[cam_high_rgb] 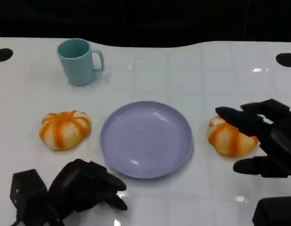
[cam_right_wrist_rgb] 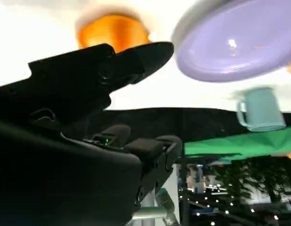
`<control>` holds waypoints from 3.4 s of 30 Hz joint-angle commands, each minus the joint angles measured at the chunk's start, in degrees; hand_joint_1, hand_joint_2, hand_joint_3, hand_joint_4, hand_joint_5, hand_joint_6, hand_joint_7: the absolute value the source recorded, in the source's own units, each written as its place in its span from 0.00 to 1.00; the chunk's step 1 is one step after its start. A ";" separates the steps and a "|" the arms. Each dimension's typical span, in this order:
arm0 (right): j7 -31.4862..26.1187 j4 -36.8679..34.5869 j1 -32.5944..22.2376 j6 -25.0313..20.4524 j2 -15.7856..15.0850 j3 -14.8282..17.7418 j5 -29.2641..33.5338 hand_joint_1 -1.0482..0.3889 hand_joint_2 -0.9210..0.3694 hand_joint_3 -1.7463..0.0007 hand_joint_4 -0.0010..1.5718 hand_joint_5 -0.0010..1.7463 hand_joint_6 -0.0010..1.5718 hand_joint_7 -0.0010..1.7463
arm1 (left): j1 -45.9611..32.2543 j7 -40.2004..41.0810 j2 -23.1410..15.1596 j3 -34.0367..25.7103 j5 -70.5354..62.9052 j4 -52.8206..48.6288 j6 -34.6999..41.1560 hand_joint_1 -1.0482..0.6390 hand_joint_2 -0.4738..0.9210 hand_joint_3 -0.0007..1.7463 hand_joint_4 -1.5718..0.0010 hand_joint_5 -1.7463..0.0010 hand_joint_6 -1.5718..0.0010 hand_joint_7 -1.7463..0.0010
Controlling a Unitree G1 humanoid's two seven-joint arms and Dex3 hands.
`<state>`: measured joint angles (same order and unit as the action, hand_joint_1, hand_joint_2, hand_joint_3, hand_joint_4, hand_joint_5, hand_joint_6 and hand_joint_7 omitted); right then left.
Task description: Grasp the bread from the table and place it into the plate.
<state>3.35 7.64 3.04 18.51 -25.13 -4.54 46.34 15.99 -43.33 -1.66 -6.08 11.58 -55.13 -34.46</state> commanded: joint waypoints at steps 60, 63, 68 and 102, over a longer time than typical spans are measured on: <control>-20.33 -52.59 27.90 -10.00 5.35 -22.41 3.78 0.52 0.01 0.99 0.44 0.36 0.40 0.03 | -2.04 0.50 -0.66 0.01 0.30 3.20 0.58 0.00 0.92 0.00 0.06 0.78 0.01 1.00; -28.22 -55.30 28.44 -5.80 5.16 -22.77 4.13 0.61 0.00 0.96 0.48 0.81 0.61 0.05 | -2.12 0.79 -0.75 0.13 -0.02 3.44 0.67 0.00 0.93 0.00 0.06 0.78 0.01 0.99; -34.83 -58.23 29.31 -1.07 4.91 -23.10 3.86 0.61 0.00 0.89 0.54 0.98 0.82 0.11 | -2.34 1.03 -0.77 0.25 -0.31 3.69 0.35 0.00 0.93 0.00 0.06 0.78 0.01 1.00; -43.03 -47.97 29.76 10.50 6.02 -22.74 0.25 0.65 0.54 0.22 0.61 1.00 0.45 1.00 | -2.69 0.92 -0.72 0.41 0.08 4.13 0.81 0.00 0.93 0.00 0.06 0.77 0.01 1.00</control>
<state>-42.69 -42.62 32.16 27.43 -19.15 -28.08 48.69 14.25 -42.52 -1.58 -5.65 11.38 -51.34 -34.02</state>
